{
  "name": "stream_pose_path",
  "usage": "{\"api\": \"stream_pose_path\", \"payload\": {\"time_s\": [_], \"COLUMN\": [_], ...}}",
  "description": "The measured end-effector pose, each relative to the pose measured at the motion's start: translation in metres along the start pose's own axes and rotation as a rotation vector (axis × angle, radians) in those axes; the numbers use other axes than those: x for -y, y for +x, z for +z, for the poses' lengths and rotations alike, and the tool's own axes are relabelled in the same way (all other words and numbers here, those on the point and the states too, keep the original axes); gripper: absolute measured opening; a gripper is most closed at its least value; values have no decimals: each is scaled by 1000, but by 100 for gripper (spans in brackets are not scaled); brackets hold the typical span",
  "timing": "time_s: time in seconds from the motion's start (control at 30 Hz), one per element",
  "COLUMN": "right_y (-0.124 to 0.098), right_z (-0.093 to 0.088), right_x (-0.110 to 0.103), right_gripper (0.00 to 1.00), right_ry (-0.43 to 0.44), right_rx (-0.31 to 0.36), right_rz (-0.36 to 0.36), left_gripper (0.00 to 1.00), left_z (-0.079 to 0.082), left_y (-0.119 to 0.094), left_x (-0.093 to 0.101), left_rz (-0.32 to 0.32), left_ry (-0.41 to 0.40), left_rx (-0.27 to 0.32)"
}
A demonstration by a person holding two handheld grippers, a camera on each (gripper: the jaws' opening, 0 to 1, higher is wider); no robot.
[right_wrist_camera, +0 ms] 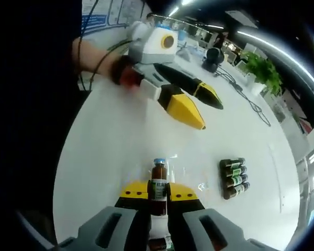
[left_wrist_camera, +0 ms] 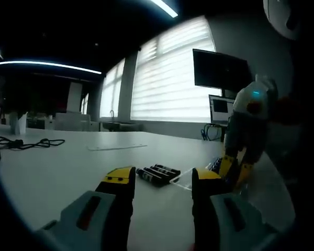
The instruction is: Grip medicine bottles put into box
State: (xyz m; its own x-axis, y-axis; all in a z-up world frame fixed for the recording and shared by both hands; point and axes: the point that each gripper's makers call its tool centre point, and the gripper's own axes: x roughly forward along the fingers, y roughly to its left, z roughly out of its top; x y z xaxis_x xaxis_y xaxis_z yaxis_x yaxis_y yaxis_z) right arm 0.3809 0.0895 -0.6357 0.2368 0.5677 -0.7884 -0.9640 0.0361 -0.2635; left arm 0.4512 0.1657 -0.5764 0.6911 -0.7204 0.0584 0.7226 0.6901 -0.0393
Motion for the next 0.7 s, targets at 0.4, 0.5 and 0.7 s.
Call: {"api": "stream_pose_path", "payload": {"time_s": [0.4, 0.5, 0.7], "right_y": [-10, -14, -14], "right_z": [6, 6, 3], "right_x": [0, 3, 6], "right_gripper": [12, 11, 5], "right_ry": [75, 93, 131], "right_rx": [60, 79, 102], "right_rz": [3, -6, -18], "left_gripper": [36, 36, 36], "left_z": [0, 0, 0], "left_y": [0, 0, 0], "left_x": [1, 1, 1], "left_rz": [-1, -1, 0], "left_ry": [1, 1, 4], "left_rx": [-1, -1, -2]}}
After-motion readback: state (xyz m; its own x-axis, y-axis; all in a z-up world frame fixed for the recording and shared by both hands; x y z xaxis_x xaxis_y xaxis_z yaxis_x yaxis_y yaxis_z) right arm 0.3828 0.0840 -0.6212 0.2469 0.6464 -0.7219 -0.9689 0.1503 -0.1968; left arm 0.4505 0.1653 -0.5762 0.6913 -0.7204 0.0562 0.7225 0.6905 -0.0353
